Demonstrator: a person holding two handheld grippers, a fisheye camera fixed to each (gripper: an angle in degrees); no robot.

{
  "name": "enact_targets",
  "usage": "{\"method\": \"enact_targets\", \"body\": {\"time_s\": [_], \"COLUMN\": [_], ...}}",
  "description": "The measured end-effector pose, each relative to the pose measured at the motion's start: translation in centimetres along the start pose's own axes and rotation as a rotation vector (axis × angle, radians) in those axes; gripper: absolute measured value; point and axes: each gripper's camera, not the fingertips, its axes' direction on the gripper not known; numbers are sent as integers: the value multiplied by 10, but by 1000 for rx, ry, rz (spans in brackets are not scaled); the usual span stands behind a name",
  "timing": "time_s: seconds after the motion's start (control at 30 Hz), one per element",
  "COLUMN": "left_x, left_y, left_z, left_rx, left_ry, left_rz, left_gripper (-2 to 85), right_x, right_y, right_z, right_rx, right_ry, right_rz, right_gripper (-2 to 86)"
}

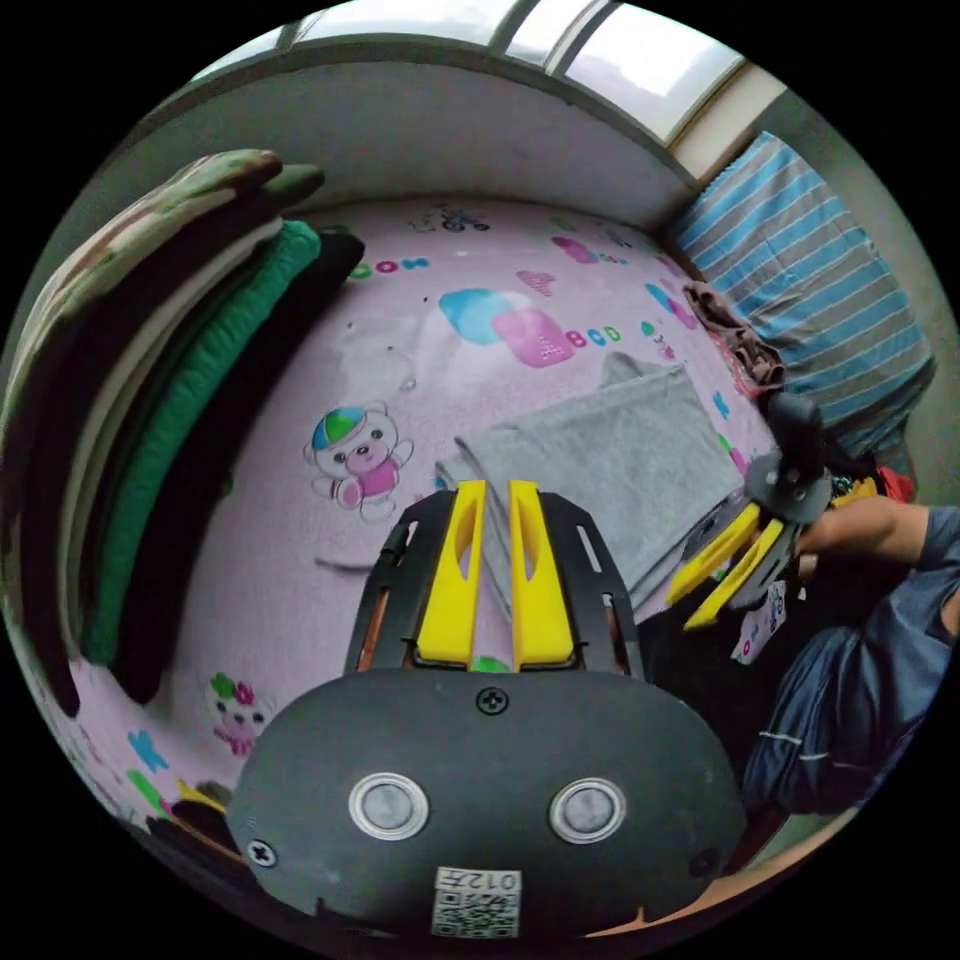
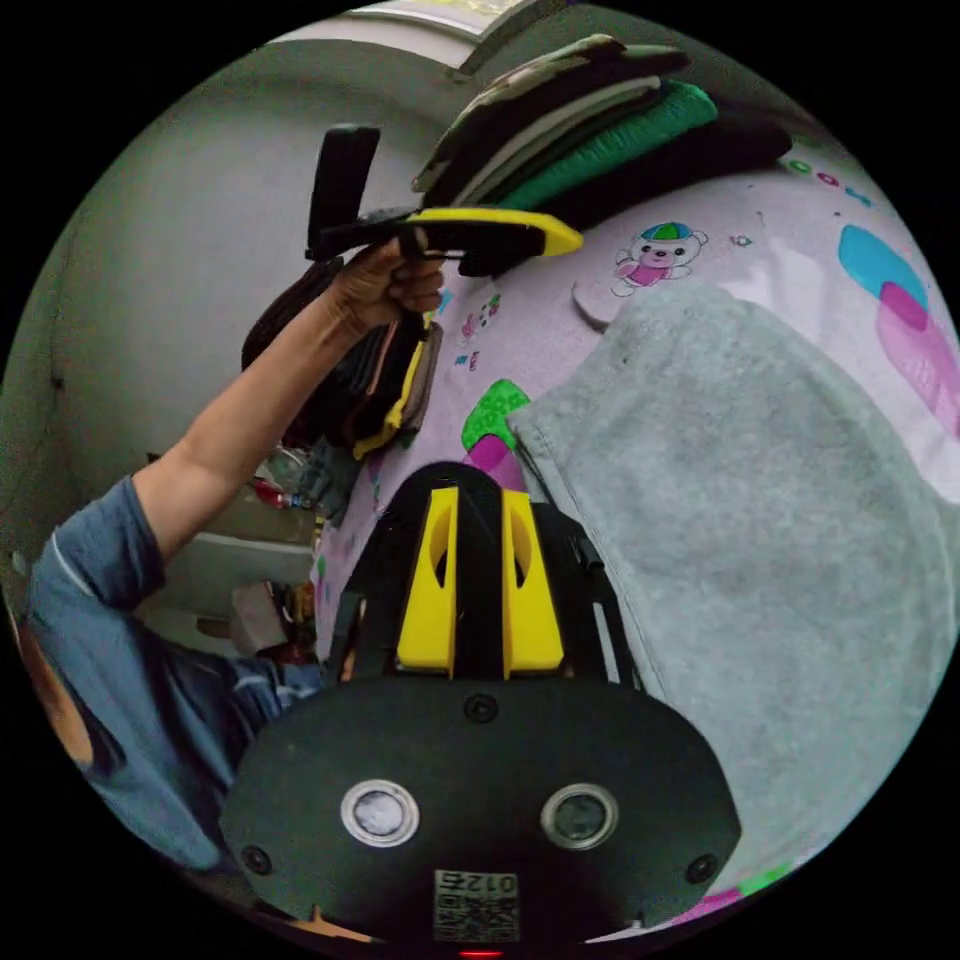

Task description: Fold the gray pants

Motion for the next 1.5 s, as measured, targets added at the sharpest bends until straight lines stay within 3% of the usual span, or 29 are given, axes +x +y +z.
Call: {"method": "enact_targets", "body": {"time_s": [0.23,0.6,0.67,0.87,1.07,1.2,1.4,1.5], "left_x": [10,6,18,48,62,69,99,109], "left_y": [39,38,30,11,3,0,-9,-8], "left_z": [32,93,102,101,108,116,99,109], "left_rx": [-175,-304,-370,-362,-350,-338,-283,-343], "left_ry": [-4,125,-5,-134,-89,-54,-16,-9], "left_rz": [-114,-343,-291,-197,-179,-212,-130,-90], "left_gripper": [72,76,50,6,0,-1,-1,-1], "right_x": [23,45,48,41,43,54,47,72], "right_y": [66,126,133,144,148,152,161,176], "right_z": [-76,-67,-59,-30,1,3,-51,-54], "right_rx": [-160,-150,-142,-191,-290,-322,-182,-265], "right_ry": [378,653,678,783,896,977,945,892], "right_rz": [56,213,219,127,17,21,71,121], "right_gripper": [64,78,81,99,97,44,14,14]}}
